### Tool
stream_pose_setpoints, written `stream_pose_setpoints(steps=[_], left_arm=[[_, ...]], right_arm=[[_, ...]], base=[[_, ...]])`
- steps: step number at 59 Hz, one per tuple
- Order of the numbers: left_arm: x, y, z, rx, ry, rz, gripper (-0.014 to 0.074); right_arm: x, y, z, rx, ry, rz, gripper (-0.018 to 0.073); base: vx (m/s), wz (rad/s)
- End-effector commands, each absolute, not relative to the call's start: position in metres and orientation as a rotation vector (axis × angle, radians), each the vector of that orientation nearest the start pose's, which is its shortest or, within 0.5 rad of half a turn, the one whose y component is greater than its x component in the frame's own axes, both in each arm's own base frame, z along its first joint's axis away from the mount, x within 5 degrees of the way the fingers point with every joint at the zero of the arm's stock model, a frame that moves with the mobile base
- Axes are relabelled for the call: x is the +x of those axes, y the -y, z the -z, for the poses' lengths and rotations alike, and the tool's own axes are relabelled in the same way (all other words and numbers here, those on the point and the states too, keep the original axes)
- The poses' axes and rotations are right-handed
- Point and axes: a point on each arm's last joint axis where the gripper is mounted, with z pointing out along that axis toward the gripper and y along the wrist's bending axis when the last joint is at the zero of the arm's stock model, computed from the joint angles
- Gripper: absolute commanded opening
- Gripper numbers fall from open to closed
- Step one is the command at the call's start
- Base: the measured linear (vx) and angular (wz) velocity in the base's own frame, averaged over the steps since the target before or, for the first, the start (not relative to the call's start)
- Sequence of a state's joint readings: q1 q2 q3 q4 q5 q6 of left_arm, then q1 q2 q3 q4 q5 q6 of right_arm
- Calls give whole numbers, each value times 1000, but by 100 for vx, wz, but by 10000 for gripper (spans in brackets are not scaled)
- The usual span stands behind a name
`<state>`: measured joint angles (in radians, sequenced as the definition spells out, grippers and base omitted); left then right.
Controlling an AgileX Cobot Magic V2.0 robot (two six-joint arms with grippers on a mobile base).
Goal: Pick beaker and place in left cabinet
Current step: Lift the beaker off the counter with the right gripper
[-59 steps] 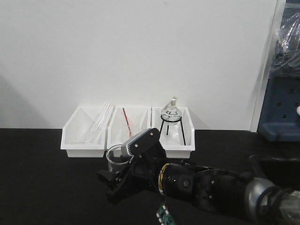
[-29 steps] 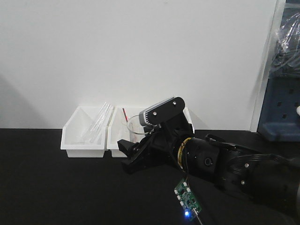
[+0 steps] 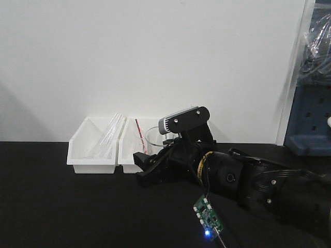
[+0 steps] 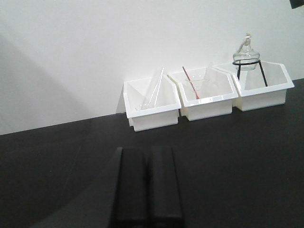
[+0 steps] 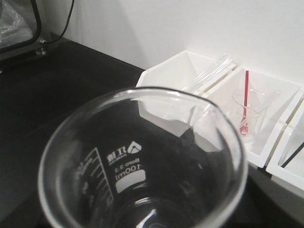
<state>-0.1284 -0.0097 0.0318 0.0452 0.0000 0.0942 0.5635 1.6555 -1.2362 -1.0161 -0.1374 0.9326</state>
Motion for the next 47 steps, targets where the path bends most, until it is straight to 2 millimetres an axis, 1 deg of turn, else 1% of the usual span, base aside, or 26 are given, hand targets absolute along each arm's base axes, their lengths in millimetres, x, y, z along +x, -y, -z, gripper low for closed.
stream_pose_setpoints(steps=[1, 47], left_arm=[[55, 7, -205, 189, -1416, -2, 1], [55, 7, -205, 189, -1416, -2, 1]], right_arm=[[319, -216, -349, -646, -1627, -490, -3], [319, -216, -349, -645, -1627, -489, -3]], base=[[0, 0], [0, 0]])
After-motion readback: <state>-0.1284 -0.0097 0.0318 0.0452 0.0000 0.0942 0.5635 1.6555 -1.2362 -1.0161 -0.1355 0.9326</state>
